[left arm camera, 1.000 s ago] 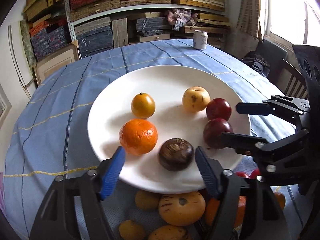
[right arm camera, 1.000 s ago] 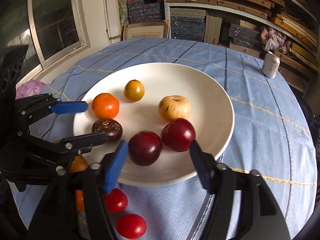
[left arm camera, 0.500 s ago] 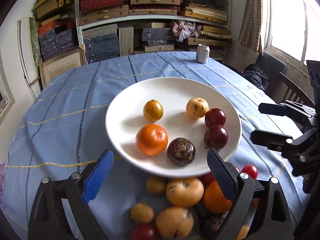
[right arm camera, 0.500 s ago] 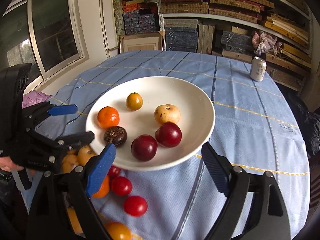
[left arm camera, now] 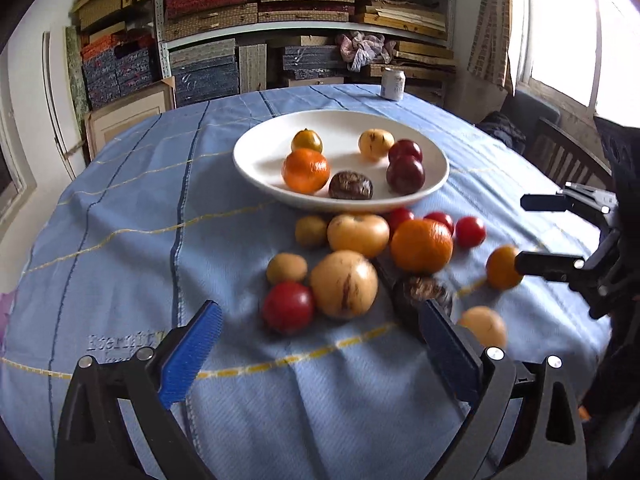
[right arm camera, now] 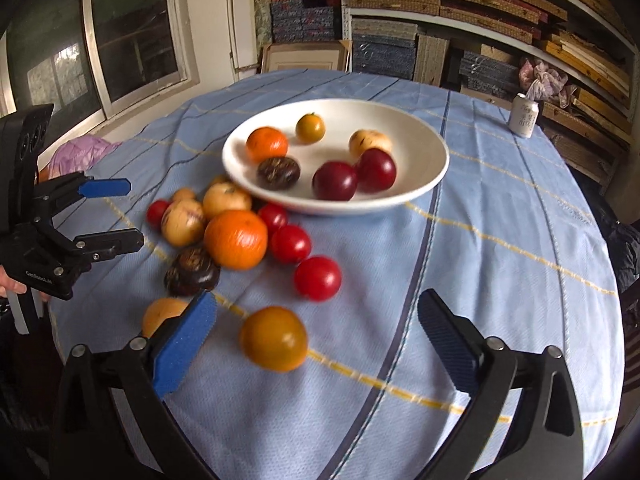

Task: Organize fruits
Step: 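Move both open grippers back to the fruit pile, then grasp the red tomato with the left gripper while the right gripper grasps an orange-yellow fruit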

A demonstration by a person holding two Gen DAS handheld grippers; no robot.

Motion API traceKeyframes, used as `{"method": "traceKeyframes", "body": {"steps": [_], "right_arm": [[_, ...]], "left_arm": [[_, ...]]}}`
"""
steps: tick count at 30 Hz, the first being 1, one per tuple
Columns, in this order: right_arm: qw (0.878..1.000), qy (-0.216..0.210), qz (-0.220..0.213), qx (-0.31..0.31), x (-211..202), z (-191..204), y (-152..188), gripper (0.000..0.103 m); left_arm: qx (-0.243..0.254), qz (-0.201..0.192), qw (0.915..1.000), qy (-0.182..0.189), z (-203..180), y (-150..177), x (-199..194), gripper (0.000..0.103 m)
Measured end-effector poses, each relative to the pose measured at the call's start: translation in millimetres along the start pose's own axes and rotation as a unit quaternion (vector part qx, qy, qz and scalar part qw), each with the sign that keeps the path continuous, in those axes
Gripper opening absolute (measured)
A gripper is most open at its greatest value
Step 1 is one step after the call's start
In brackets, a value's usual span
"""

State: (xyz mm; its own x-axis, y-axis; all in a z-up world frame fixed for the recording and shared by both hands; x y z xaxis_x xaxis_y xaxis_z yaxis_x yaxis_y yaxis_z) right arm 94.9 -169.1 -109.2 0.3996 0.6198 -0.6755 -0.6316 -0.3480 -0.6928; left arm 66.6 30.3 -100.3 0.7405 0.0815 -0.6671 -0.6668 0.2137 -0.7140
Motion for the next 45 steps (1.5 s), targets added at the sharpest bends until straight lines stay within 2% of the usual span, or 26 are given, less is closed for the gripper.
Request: {"method": "traceKeyframes", "body": {"steps": [4,6,8,9,12,15,20,24,26,29,31,33,34,35,39,40,41,43,45], "right_arm": [[1.000,0.001,0.013,-0.005,7,2,10,0.099],[1.000,0.012,0.017,-0.004,10,-1,13,0.099],[1.000,0.011,0.021,0.002,12,-3,14,0.099],[1.000,0.013,0.023,0.003,13,-4,14,0.099],[1.000,0.018,0.025,-0.004,14,-4,16,0.099],[0.999,0.023,0.029,-0.009,15,-5,15,0.099],[0.999,0.019,0.036,-0.019,23,-1,13,0.099],[0.999,0.018,0.044,-0.024,29,-2,11,0.099],[0.999,0.023,0.041,-0.024,30,-4,7,0.099],[0.998,0.025,0.047,-0.024,34,-6,5,0.098],[0.997,0.037,0.053,-0.030,36,-7,5,0.098],[0.997,0.038,0.053,-0.034,37,-4,5,0.089],[0.997,0.037,0.053,-0.031,38,-3,5,0.077],[0.997,0.037,0.057,-0.028,40,-3,6,0.070],[0.997,0.036,0.057,-0.033,40,0,6,0.061],[0.997,0.039,0.056,-0.033,40,0,6,0.056],[0.997,0.043,0.054,-0.034,39,0,5,0.049],[0.997,0.044,0.054,-0.036,39,1,6,0.038],[0.997,0.045,0.054,-0.034,38,1,6,0.038]], "left_arm": [[-0.006,-0.002,0.9999,-0.008,14,5,8,0.099],[-0.017,-0.001,0.9998,0.007,19,4,14,0.100],[-0.034,0.027,0.9983,0.039,24,5,25,0.099],[-0.036,0.034,0.9979,0.043,27,5,29,0.099],[-0.010,0.034,0.9983,0.047,26,4,31,0.099],[0.013,0.041,0.9989,0.021,29,6,38,0.099],[0.049,0.052,0.9974,0.013,21,5,50,0.099],[0.075,0.047,0.9958,0.024,14,6,50,0.090],[0.080,0.045,0.9953,0.032,12,6,47,0.080],[0.085,0.046,0.9946,0.039,8,6,45,0.072],[0.088,0.041,0.9946,0.036,6,7,43,0.069],[0.095,0.035,0.9942,0.036,1,7,40,0.060],[0.099,0.031,0.9939,0.037,-2,8,38,0.055],[0.102,0.028,0.9938,0.036,-4,8,37,0.053],[0.090,0.033,0.9948,0.036,-4,8,36,0.047],[0.083,0.037,0.9955,0.028,0,8,37,0.035],[0.082,0.038,0.9958,0.018,3,8,37,0.030],[0.068,0.045,0.9965,0.017,9,8,38,0.030],[0.069,0.041,0.9966,0.016,10,9,38,0.030]]}}
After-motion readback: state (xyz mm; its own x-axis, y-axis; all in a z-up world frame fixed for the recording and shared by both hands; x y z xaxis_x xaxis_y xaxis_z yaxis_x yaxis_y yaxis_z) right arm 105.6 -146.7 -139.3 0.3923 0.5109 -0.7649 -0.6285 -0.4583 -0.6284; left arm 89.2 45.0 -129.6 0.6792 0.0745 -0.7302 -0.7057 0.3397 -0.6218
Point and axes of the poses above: each gripper's, at about its wrist camera, not at the fingertips, and x roughly the way its jaws point, z to its left, y to its underside, the point moved 8 cm from there along x, roughly the way its jaws point, and after that the axes turned 15 degrees about -y, right-handed, at the moved point
